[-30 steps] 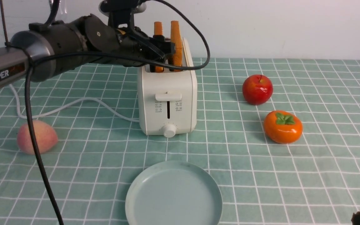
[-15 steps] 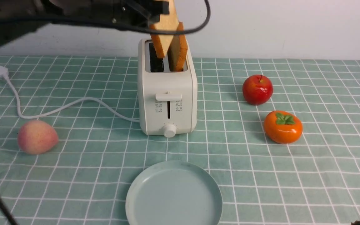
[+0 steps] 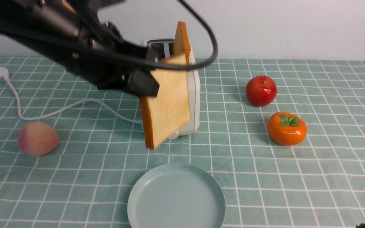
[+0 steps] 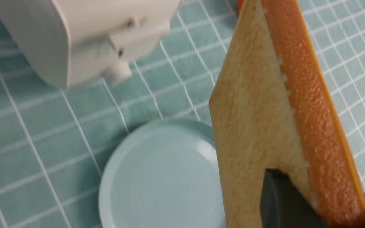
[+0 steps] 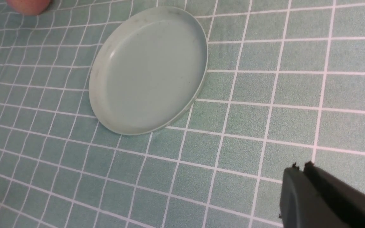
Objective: Take toasted bread from bread machine on blue coffee table place on plate.
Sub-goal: 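Place the slice of bread on the plate with the left gripper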
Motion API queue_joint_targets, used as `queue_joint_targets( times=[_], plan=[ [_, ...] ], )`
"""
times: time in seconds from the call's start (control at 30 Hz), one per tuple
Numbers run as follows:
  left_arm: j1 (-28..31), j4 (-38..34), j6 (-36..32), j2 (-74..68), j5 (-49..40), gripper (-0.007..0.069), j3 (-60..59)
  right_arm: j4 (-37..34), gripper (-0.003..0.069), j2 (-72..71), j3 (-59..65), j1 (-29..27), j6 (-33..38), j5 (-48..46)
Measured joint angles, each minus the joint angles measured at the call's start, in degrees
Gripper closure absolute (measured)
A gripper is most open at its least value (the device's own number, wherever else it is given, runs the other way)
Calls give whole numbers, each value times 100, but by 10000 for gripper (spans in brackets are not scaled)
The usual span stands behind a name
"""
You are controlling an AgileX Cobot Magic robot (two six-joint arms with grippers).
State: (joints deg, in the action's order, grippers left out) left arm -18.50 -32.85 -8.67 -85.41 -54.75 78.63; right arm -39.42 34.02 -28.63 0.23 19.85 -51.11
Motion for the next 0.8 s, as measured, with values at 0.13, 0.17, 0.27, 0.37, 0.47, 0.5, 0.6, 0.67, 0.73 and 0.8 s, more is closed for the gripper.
queue_joint_targets(
  times=[0.13, 0.17, 0.27, 0.37, 0.47, 0.5, 0.6, 0.67, 0.73, 0.8],
  plan=[
    [0, -612, -20, -107, 483, 532, -960, 0, 631, 0, 0, 0, 0, 0],
    [0, -1012, -46, -212, 678, 532, -1337, 5, 628, 0, 0, 0, 0, 0],
    [0, -1501, -95, -447, 815, 532, -1640, 11, 625, 0, 0, 0, 0, 0],
    [0, -1871, -234, -801, 950, 532, -1740, 18, 623, 0, 0, 0, 0, 0],
    [0, -1964, -239, -1136, 1092, 515, -1747, 18, 620, 0, 0, 0, 0, 0],
    [0, -1971, -239, -1171, 1098, 505, -1747, 18, 619, 0, 0, 0, 0, 0],
    [5, -1968, -239, -1390, 1109, 388, -1747, 18, 615, 0, 0, 0, 0, 0],
    [0, -1869, -239, -1479, 1109, 277, -1747, 23, 614, 0, 0, 0, 0, 18],
    [0, -1609, -245, -1512, 1092, 175, -1747, 23, 612, 0, -24, 0, 0, 45],
    [0, -1241, -217, -1512, 1036, 105, -1747, 34, 610, 0, -149, 0, 0, 40]
  ],
)
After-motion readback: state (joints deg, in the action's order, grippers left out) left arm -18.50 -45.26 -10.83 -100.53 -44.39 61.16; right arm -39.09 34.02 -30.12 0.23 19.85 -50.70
